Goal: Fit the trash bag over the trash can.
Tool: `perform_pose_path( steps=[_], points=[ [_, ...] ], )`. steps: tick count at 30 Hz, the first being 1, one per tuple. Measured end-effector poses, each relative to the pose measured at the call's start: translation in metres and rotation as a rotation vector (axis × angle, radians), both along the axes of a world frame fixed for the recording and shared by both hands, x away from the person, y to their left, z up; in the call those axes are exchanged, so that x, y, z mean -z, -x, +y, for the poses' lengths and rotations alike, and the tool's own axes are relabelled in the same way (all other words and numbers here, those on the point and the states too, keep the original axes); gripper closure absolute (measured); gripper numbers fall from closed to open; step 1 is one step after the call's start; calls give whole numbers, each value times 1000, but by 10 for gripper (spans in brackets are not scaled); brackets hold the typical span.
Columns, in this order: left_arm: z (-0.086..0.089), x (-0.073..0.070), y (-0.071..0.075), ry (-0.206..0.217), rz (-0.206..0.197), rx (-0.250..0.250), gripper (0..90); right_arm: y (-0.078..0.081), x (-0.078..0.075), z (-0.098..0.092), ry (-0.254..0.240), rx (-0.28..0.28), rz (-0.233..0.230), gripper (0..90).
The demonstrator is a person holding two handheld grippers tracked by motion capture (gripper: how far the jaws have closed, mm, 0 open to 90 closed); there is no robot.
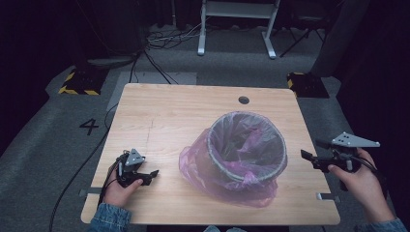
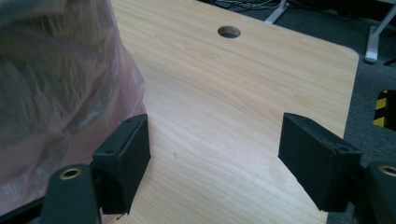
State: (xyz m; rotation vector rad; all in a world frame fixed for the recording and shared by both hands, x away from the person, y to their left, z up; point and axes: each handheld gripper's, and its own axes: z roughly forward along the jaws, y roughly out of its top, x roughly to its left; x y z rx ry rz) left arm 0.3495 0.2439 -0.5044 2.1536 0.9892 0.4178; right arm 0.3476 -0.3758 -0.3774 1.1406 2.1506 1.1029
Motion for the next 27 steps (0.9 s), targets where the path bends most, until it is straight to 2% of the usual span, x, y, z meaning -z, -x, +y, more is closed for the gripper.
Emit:
perform_pose_path(
  steps=[4,9,15,20,27],
  points=[
    [0,0,0,-1,0,1,221,2,16,-3,9,5,6,249],
    [0,0,0,-2,0,1,221,5,34,-6,-17,22,17,249],
    [0,0,0,-1,0,1,221,9,54,-10,-8,38,3,244],
    [0,0,0,-1,0,1,221,12,69,-11,-24,36,0,244],
    [0,0,0,-1,0,1,221,16,87,-10,-9,46,-16,247]
  ],
)
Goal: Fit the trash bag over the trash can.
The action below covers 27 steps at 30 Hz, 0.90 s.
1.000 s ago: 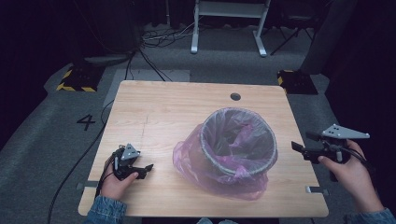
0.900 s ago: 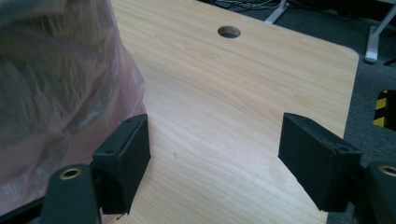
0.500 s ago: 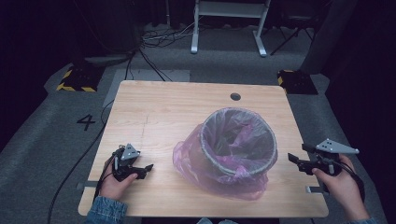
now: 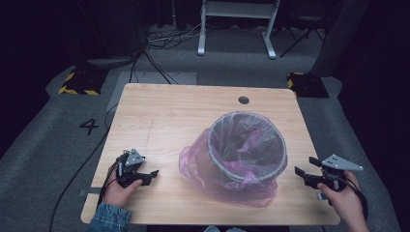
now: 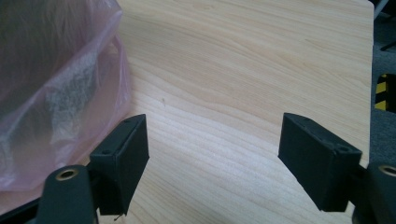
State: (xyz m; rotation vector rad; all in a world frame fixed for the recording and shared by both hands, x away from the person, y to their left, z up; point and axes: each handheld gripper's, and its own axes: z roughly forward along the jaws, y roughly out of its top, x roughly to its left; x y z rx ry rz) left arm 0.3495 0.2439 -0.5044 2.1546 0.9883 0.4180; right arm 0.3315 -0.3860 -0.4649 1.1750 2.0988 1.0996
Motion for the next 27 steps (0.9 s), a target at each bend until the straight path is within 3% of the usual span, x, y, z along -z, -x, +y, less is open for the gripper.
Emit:
perform_pose_path(
  steps=[15,22,27],
  points=[
    [0,0,0,-1,0,2,220,4,36,10,2,64,59,255],
    [0,0,0,3,2,0,216,-3,38,14,44,76,135,223],
    [0,0,0,3,2,0,216,-9,39,13,42,116,144,156]
  ],
)
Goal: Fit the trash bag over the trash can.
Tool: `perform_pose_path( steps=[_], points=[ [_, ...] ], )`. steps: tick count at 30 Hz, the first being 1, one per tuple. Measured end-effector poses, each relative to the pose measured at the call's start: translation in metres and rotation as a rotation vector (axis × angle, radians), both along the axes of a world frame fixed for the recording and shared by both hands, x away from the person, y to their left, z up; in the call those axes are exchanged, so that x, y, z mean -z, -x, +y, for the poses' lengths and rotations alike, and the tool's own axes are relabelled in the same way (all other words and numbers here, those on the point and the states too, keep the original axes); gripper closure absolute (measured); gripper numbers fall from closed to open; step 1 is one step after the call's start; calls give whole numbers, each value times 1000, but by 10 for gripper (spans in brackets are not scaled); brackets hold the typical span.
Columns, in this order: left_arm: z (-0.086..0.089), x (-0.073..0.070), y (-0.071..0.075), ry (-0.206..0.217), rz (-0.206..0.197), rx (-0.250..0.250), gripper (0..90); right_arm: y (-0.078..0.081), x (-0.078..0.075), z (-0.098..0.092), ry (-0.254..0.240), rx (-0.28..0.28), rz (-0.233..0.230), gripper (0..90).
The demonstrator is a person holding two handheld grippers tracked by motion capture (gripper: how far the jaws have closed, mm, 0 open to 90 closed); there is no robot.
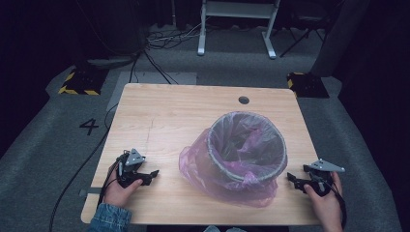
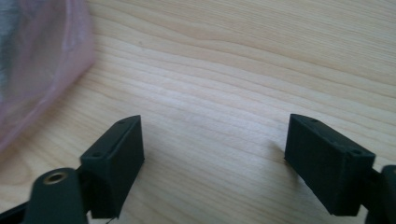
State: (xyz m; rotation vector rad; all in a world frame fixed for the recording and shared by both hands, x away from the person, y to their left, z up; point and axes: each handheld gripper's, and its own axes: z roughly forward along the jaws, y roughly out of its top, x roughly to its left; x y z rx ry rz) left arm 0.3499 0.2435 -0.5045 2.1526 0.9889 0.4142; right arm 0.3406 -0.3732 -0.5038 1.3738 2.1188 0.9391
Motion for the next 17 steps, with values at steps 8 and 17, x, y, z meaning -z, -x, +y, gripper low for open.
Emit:
perform_pose_path(
  steps=[8,17],
  points=[
    [0,0,-1,2,6,0,211,-18,2,1,17,61,39,0],
    [-1,0,-1,0,3,1,206,-19,2,2,17,64,40,0]
  ],
)
